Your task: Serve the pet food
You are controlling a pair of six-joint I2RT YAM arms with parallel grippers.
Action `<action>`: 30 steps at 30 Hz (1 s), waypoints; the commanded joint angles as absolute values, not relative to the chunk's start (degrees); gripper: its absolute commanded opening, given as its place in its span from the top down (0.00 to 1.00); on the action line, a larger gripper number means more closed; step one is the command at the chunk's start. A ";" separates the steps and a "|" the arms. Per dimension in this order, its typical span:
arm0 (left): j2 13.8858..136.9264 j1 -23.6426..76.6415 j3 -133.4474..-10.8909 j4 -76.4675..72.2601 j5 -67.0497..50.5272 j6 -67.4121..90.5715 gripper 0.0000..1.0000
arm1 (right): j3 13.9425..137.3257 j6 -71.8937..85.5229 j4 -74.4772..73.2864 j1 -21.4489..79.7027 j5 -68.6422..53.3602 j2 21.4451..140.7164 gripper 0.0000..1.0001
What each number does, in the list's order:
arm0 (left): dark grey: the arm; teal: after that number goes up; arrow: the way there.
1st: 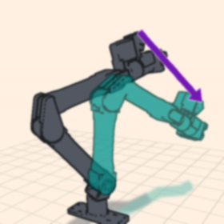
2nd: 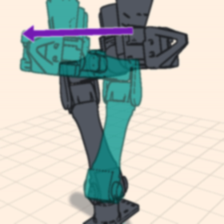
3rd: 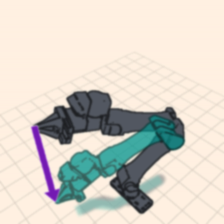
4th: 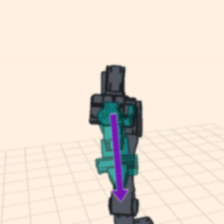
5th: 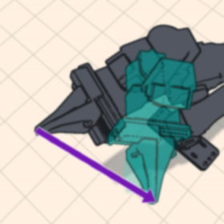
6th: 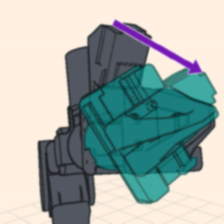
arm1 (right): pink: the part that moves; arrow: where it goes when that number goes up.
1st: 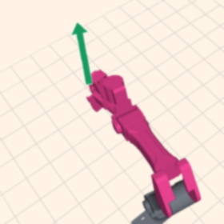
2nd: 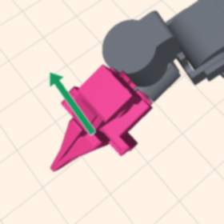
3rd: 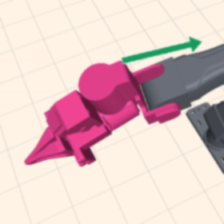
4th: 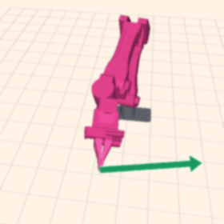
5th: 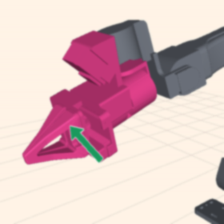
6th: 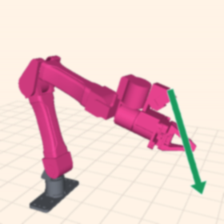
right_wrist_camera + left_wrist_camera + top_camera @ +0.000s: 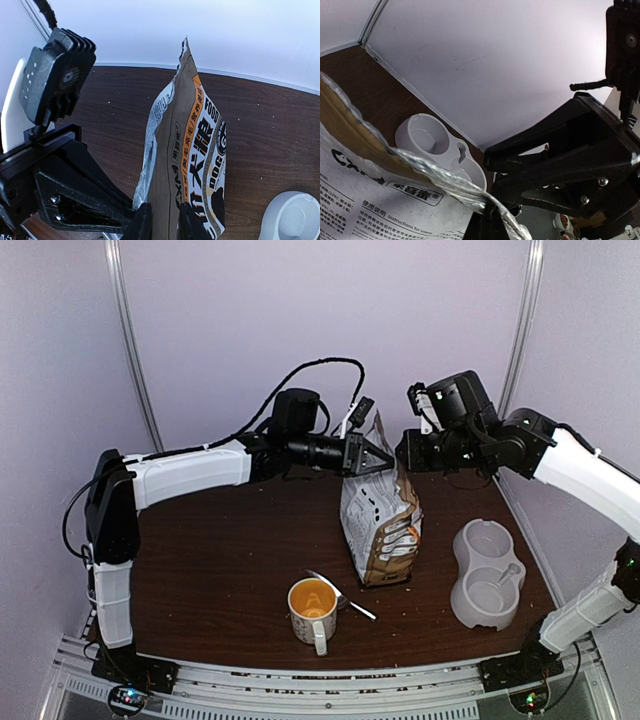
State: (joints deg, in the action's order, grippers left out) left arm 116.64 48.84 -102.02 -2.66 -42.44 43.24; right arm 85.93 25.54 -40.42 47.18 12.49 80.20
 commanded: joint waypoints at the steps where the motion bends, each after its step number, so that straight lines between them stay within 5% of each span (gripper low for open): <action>1: 115.03 48.97 -100.81 -1.23 -41.48 41.76 1.00 | 89.48 23.89 -42.47 47.22 14.76 82.00 0.80; 30: 114.57 48.96 -100.20 -1.30 -41.59 41.89 1.00 | 94.97 21.44 -44.64 47.31 15.51 87.26 0.83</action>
